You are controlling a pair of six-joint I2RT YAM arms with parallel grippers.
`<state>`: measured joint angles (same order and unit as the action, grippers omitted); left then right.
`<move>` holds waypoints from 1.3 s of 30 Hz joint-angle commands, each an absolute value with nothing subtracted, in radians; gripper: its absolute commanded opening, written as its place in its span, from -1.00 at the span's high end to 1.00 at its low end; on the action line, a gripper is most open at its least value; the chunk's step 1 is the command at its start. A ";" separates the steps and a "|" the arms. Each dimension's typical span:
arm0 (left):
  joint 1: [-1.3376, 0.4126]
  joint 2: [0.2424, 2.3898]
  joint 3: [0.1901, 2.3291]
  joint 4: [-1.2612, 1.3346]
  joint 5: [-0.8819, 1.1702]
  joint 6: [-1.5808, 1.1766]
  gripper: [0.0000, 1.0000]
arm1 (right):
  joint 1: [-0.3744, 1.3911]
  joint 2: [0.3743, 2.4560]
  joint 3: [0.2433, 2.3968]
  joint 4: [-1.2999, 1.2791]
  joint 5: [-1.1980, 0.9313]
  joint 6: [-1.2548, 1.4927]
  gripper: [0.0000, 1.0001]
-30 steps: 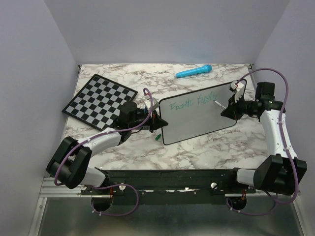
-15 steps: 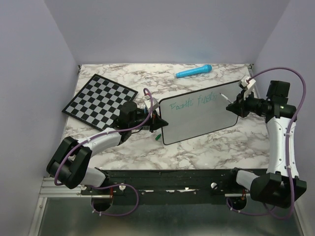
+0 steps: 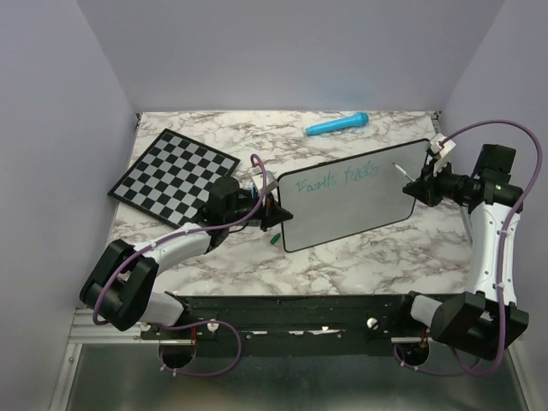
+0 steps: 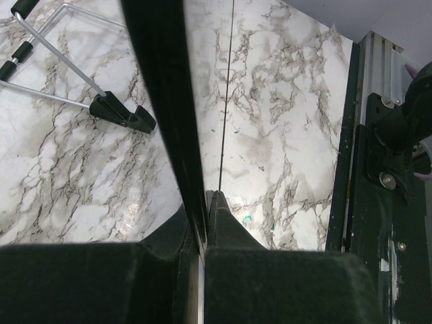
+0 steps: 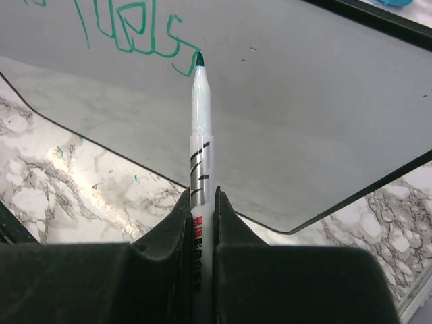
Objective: Write a sentence on the whiteboard
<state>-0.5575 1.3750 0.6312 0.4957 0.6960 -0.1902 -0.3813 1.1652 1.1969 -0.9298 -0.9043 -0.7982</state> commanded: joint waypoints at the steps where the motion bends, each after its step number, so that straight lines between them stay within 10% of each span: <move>1: -0.560 1.382 0.606 0.299 0.634 -0.095 1.00 | -0.387 1.144 1.174 -0.959 -0.943 -0.842 0.99; 39: -0.586 1.362 0.609 0.282 0.586 -0.155 1.00 | -0.408 1.201 1.157 -0.948 -0.953 -0.868 0.99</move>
